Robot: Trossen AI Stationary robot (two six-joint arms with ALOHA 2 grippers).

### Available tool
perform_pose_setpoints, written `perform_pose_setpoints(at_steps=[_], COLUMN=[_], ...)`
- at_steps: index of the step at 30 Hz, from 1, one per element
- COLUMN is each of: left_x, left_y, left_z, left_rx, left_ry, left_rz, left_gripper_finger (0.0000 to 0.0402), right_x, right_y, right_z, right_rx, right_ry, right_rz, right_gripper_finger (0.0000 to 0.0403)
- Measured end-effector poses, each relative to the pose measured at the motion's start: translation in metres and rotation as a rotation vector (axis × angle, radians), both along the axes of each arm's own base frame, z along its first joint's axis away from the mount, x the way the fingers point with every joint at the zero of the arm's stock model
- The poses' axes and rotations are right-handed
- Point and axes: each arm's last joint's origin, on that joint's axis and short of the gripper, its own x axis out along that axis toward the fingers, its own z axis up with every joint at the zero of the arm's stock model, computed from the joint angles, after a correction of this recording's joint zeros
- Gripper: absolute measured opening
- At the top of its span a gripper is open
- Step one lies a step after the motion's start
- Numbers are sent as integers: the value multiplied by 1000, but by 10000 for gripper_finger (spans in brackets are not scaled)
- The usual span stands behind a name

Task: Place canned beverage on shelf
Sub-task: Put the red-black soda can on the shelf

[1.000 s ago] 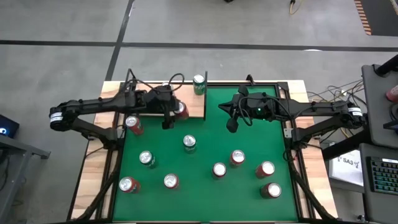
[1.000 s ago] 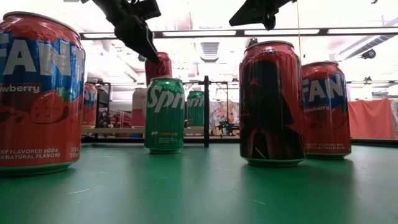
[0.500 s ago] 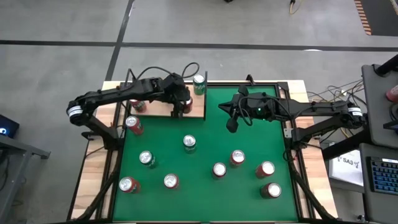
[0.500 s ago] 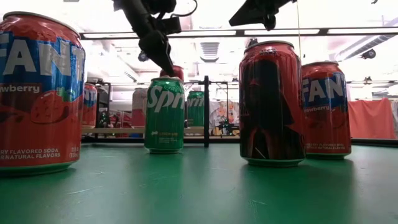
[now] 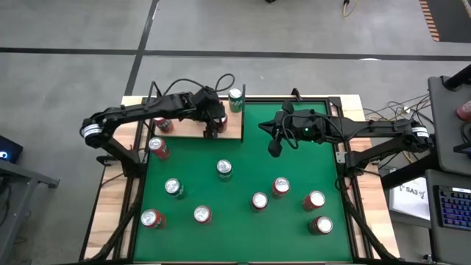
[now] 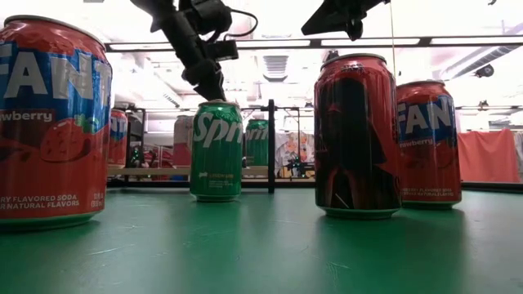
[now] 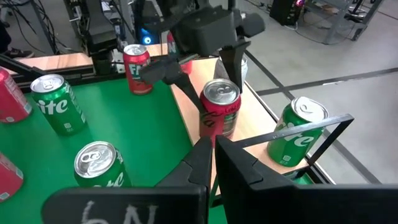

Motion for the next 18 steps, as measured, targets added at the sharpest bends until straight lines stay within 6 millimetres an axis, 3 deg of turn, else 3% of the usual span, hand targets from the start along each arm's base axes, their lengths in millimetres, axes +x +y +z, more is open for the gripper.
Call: perform_pose_setpoints(at_steps=[18], left_x=[-3], left_y=[0], left_z=[-10], left_rx=[-16], left_ry=[20], left_rz=[12], left_gripper_finger=[301], right_x=[0], right_y=[0], right_z=[0], right_rx=[24], right_ry=[-8], right_rz=[-10], right_gripper_finger=[12])
